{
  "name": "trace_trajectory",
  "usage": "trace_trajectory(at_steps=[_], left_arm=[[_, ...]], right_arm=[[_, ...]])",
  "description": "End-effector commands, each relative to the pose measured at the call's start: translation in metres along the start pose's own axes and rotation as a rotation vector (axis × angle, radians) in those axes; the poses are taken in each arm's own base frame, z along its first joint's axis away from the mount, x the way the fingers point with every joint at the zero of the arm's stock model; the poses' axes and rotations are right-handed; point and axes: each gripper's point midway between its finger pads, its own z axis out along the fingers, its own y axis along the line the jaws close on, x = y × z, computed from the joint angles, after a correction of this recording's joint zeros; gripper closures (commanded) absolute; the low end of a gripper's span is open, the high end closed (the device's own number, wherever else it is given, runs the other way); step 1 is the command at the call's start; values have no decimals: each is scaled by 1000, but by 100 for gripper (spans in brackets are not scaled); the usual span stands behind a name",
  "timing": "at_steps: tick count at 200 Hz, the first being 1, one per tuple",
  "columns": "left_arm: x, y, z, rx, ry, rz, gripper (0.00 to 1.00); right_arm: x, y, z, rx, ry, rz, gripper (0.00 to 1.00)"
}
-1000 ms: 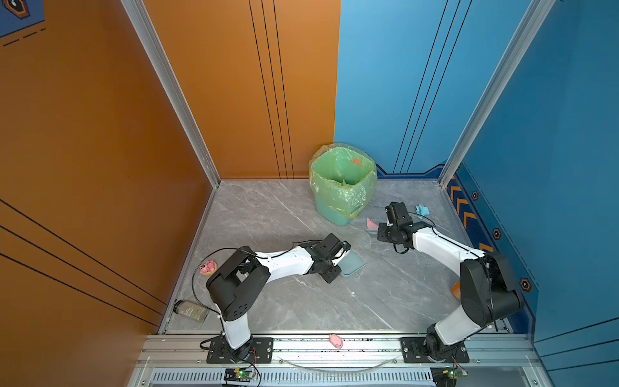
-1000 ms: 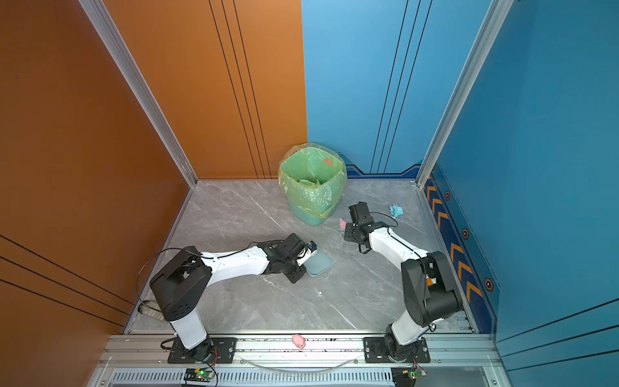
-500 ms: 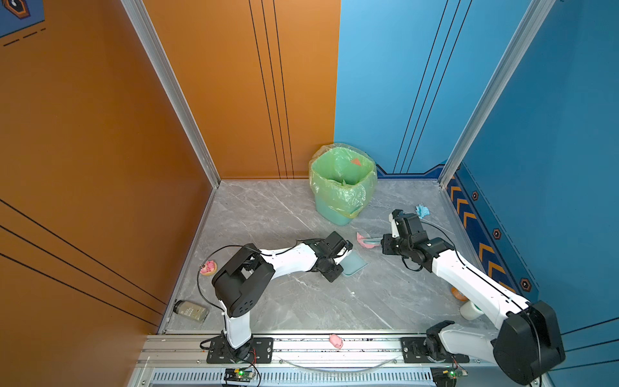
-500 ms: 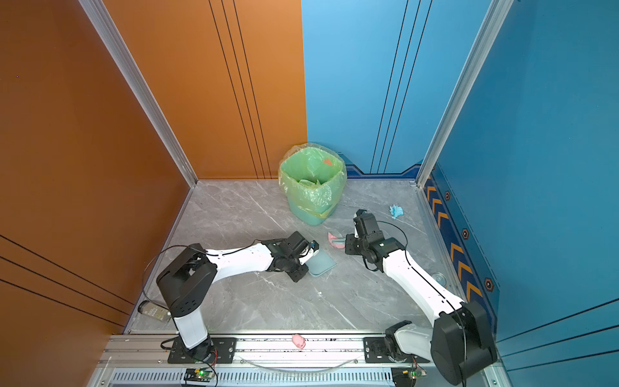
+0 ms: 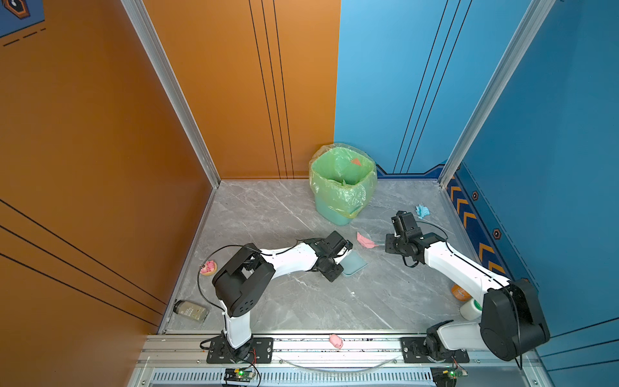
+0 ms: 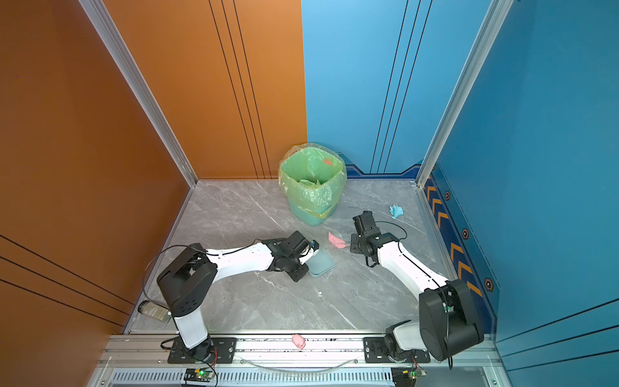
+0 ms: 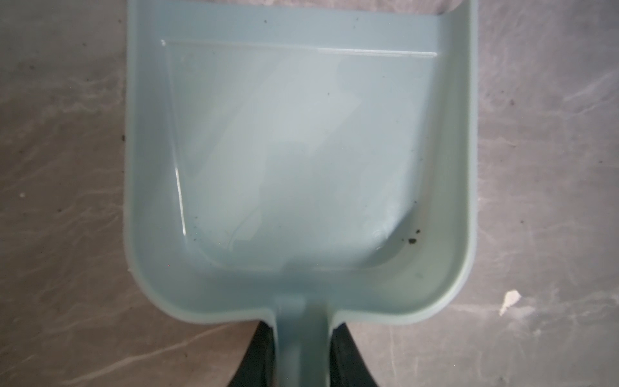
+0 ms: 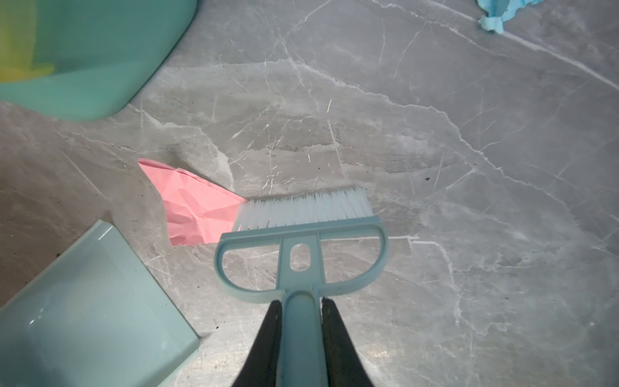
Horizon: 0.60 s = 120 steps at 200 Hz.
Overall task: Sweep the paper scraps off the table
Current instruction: 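Push the pink scrap with the right gripper's brush toward the dustpan, then sweep the pink scrap with the right gripper's brush into the dustpan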
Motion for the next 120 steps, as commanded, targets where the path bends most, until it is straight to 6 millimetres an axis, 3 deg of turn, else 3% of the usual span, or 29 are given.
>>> trace_trajectory(at_steps=[1, 69, 120], left_arm=[[0, -2, 0, -15, 20, -2, 100], [-2, 0, 2, -24, 21, -4, 100], [-2, 0, 4, -24, 28, -4, 100]], right_arm=[[-8, 8, 1, 12, -34, -24, 100], [29, 18, -8, -28, 18, -118, 100], [65, 34, -16, -131, 154, -248, 100]])
